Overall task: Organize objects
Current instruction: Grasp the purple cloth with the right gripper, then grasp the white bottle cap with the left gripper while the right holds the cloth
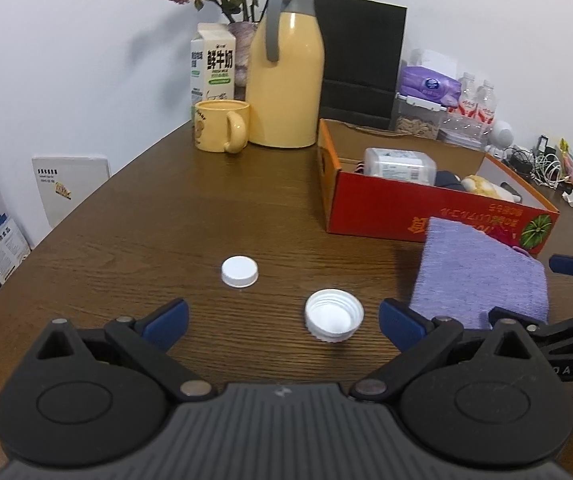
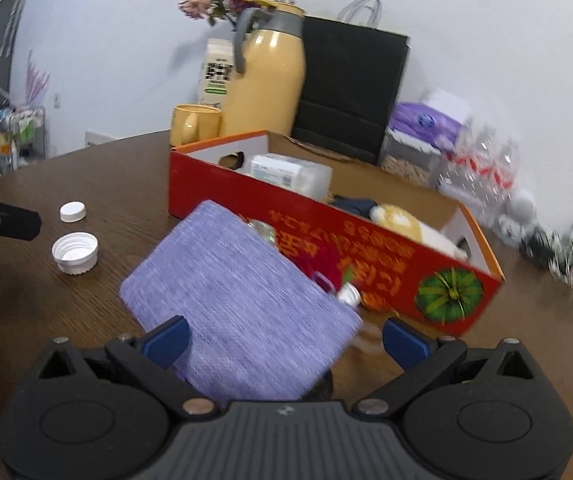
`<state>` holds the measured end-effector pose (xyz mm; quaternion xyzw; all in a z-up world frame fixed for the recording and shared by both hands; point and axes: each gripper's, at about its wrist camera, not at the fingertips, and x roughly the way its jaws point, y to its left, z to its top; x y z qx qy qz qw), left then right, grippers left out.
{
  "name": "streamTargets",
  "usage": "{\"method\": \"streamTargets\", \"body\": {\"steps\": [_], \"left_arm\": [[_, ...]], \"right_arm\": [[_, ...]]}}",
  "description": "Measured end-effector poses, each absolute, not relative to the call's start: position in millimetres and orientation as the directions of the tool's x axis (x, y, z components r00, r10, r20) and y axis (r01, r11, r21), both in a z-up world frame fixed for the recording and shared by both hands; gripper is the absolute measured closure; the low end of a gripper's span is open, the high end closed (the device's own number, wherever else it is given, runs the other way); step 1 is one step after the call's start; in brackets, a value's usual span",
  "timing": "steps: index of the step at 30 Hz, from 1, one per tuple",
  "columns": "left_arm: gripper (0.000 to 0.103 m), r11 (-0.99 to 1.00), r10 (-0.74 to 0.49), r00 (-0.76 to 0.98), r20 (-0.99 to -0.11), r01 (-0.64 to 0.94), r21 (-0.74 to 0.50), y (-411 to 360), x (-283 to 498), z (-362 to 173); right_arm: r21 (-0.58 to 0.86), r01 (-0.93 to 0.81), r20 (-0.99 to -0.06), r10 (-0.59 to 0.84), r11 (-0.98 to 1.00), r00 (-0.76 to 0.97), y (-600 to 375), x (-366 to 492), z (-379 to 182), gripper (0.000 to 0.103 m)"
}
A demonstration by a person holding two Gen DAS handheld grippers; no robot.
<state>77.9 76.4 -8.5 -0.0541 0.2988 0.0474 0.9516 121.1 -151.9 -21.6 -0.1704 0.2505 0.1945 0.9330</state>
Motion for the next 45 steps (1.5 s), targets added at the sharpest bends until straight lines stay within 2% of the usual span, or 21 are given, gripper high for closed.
{"method": "streamTargets", "body": {"steps": [7, 9, 11, 13, 17, 21, 30, 35, 45], "left_arm": [[0.0, 0.988, 0.056, 0.812, -0.582, -0.131, -0.087, 83, 80, -12], [0.0, 0.987, 0.058, 0.809, -0.585, -0.135, -0.09, 84, 80, -13], [0.0, 0.986, 0.057, 0.806, -0.589, -0.137, -0.092, 84, 81, -13], [0.0, 0.986, 0.055, 0.806, -0.59, -0.136, -0.094, 84, 80, -13], [0.0, 0.986, 0.058, 0.806, -0.589, -0.139, -0.093, 84, 79, -13], [0.0, 0.985, 0.062, 0.808, -0.586, -0.143, -0.092, 85, 77, -11], [0.0, 0.985, 0.064, 0.804, -0.591, -0.144, -0.09, 85, 75, -11], [0.0, 0.988, 0.055, 0.793, -0.606, -0.131, -0.083, 80, 78, -15], [0.0, 0.995, 0.065, 0.771, -0.634, -0.095, -0.014, 55, 107, -33]], "right_arm": [[-0.253, -0.479, -0.555, 0.28, 0.84, 0.783, -139, 132, -31, 0.0], [-0.252, -0.482, -0.552, 0.284, 0.839, 0.784, -140, 130, -31, 0.004], [-0.249, -0.486, -0.546, 0.293, 0.838, 0.785, -141, 129, -30, 0.012], [-0.237, -0.494, -0.546, 0.306, 0.836, 0.78, -141, 128, -29, 0.025], [-0.24, -0.497, -0.541, 0.31, 0.834, 0.782, -143, 122, -29, 0.039], [-0.24, -0.505, -0.533, 0.322, 0.829, 0.783, -146, 115, -28, 0.058], [-0.199, -0.551, -0.511, 0.394, 0.81, 0.764, -152, 94, -19, 0.084], [-0.154, -0.579, -0.492, 0.446, 0.8, 0.748, -156, 86, -12, 0.089], [-0.028, -0.566, -0.44, 0.498, 0.824, 0.747, -181, 84, 1, 0.092]]}}
